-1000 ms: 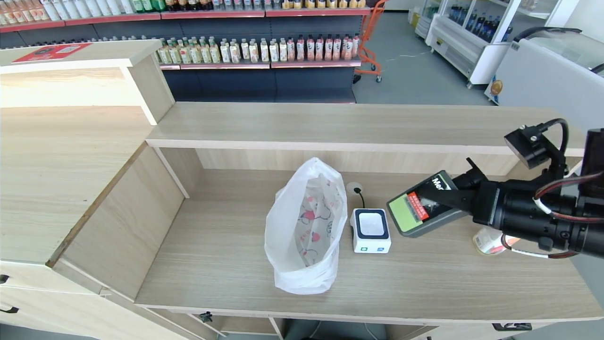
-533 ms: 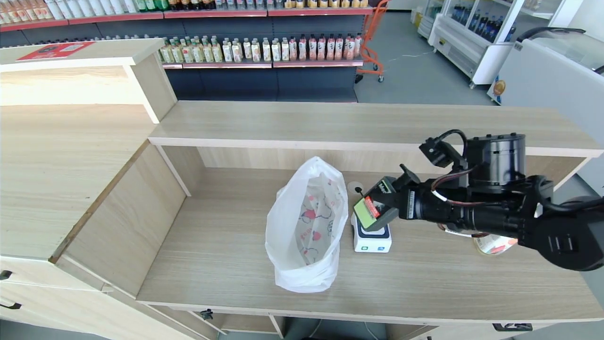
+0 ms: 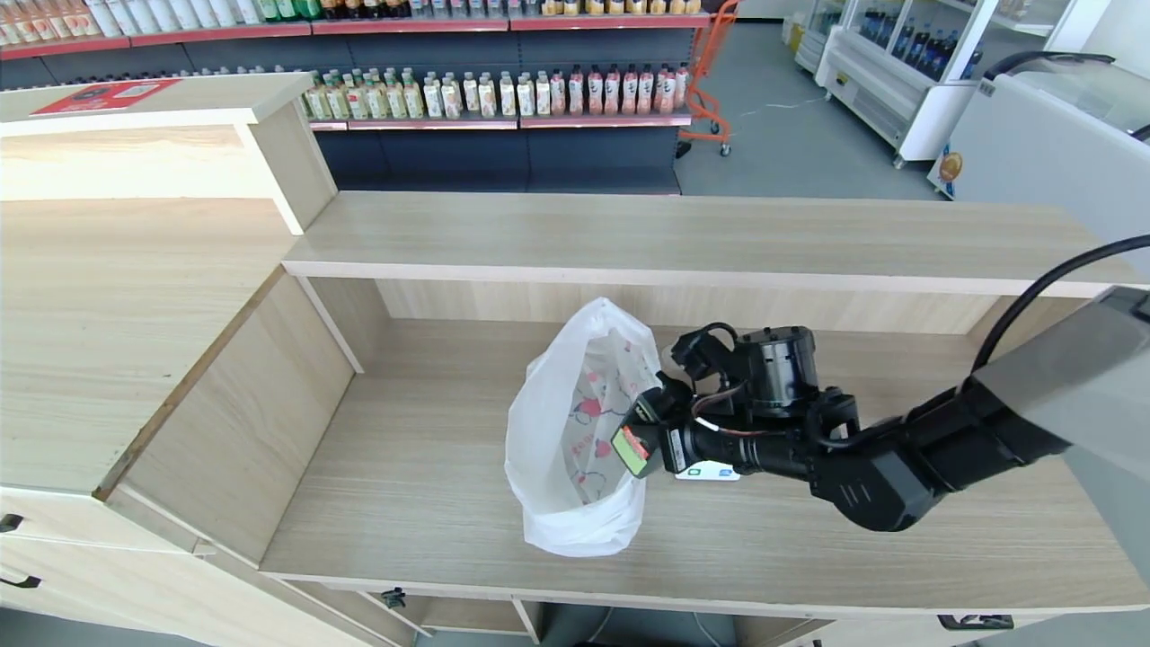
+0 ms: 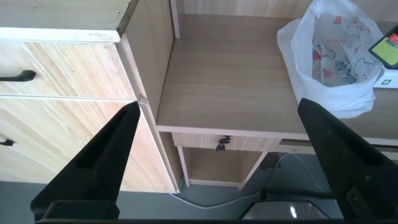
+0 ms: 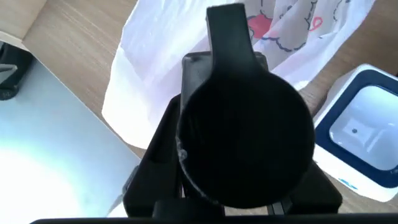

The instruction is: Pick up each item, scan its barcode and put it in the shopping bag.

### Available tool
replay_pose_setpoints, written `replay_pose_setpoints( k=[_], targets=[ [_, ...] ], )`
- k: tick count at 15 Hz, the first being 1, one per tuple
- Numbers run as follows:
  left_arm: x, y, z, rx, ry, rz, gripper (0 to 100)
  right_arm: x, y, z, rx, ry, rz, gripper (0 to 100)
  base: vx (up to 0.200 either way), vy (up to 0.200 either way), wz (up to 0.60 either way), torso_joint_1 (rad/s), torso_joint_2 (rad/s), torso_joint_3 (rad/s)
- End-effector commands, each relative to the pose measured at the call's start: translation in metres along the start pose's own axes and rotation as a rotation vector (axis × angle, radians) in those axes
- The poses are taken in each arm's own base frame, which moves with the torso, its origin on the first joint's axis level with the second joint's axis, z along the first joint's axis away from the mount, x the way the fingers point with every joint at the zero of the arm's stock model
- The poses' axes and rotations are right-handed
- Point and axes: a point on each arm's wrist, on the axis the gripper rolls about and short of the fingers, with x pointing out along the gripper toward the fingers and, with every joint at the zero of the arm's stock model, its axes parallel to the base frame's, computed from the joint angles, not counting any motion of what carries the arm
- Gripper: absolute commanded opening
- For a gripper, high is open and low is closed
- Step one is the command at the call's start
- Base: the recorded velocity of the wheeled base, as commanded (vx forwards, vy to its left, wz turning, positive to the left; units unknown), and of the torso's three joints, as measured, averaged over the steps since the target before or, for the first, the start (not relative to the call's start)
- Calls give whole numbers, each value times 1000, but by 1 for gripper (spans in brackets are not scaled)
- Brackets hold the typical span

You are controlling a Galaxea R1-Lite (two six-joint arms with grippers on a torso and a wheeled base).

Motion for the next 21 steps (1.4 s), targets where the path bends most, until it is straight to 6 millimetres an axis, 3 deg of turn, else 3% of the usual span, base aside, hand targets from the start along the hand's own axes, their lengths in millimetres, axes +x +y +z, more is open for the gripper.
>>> replay_pose_setpoints(
  k=[1, 6, 10, 11, 13, 15, 16, 20, 21],
  targets=[
    [0, 0, 0, 0, -1, 0, 100, 38, 0, -26, -71, 24, 0, 0, 0, 0, 0, 0, 0, 0],
    [0, 0, 0, 0, 1, 0, 100, 74, 1, -35, -185, -28, 9, 0, 0, 0, 0, 0, 0, 0],
    [0, 0, 0, 0, 1, 0, 100, 84, -2, -51, -235, -16, 5, 0, 0, 0, 0, 0, 0, 0],
    [0, 0, 0, 0, 1, 0, 100, 85, -1, -52, -237, -30, 8, 100, 0, 0, 0, 0, 0, 0],
    [0, 0, 0, 0, 1, 0, 100, 83, -1, -47, -186, -48, 10, 100, 0, 0, 0, 0, 0, 0],
    [0, 0, 0, 0, -1, 0, 100, 69, 2, -22, -25, -101, 16, 100, 0, 0, 0, 0, 0, 0],
    [0, 0, 0, 0, 1, 0, 100, 52, 3, -4, 100, -120, 22, 100, 0, 0, 0, 0, 0, 0],
    [0, 0, 0, 0, 1, 0, 100, -22, -6, 33, 405, -122, 6, 100, 0, 0, 0, 0, 0, 0],
    [0, 0, 0, 0, -1, 0, 100, -72, -10, 53, 512, -127, 54, 100, 0, 0, 0, 0, 0, 0]
  ],
)
